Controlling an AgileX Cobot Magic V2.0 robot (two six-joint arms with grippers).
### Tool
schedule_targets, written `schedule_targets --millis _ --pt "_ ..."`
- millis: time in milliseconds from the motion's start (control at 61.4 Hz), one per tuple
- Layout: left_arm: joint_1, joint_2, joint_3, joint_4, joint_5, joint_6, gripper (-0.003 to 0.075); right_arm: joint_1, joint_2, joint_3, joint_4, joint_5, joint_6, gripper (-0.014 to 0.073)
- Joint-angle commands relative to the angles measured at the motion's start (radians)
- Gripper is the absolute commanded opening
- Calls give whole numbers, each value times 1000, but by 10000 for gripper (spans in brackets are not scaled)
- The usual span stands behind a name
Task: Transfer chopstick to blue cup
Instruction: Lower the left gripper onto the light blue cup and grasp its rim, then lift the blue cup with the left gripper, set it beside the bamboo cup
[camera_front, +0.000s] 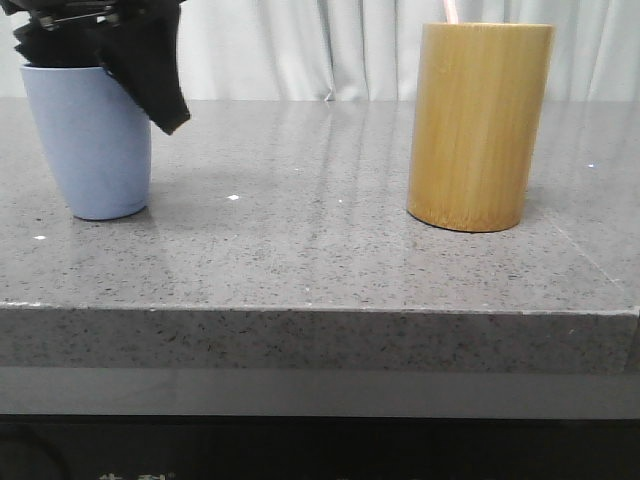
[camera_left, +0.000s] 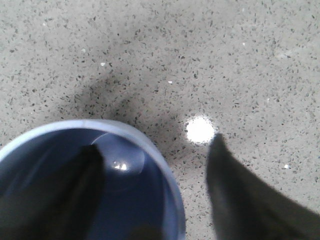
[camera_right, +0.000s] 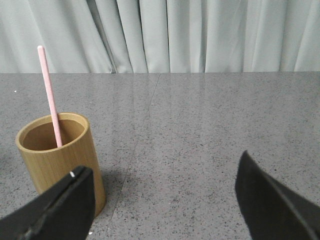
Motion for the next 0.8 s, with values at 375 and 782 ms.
schedule_targets --millis 375,782 --pt "-56 -41 -113 -3 55 3 -19 -4 17 -35 9 -75 -7 589" --pt "-270 61 -360 -3 155 -2 -19 -4 17 -35 9 -75 -7 589"
